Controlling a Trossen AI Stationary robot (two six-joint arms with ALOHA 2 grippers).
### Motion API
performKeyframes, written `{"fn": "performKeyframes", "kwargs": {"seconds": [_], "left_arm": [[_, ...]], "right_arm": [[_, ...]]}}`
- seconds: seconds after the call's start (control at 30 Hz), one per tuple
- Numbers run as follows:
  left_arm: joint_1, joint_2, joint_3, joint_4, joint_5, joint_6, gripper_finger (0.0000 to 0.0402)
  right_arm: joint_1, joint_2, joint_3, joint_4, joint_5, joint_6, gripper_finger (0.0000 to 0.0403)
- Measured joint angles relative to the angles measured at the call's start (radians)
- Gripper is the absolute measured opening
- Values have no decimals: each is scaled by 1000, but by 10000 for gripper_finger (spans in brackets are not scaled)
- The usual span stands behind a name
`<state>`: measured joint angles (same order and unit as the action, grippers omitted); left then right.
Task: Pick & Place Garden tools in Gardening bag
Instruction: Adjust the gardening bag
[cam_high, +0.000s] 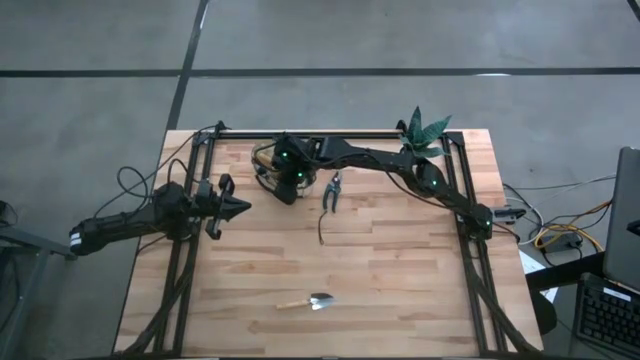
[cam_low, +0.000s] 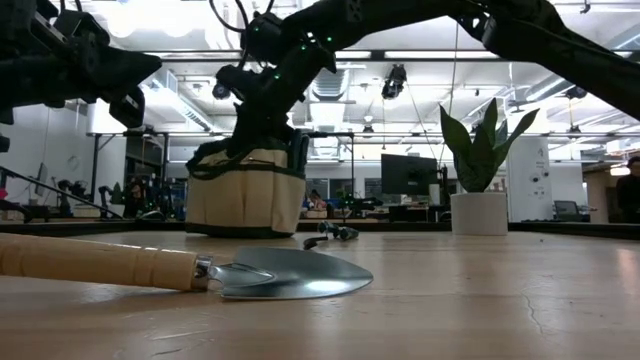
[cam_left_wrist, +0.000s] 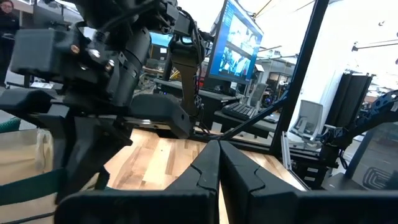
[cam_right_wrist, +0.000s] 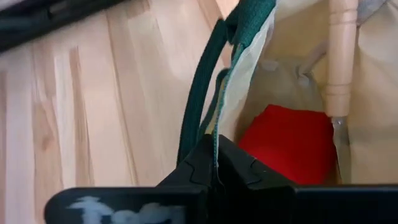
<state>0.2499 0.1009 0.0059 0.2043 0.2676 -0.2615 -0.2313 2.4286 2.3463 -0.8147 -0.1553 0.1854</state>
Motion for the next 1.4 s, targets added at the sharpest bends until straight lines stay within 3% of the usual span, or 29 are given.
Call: {"fn": "performKeyframes", "kwargs": {"seconds": [0.67, 0.87, 1.4], "left_arm": [[0, 0, 0, 0, 0, 0, 10], [0, 0, 0, 0, 0, 0, 10], [0, 0, 0, 0, 0, 0, 10]], "right_arm": [[6, -34, 0, -314, -2, -384, 8], [7, -35, 0, -389, 82, -497, 8], [23, -70, -2, -403, 104, -530, 8]]}}
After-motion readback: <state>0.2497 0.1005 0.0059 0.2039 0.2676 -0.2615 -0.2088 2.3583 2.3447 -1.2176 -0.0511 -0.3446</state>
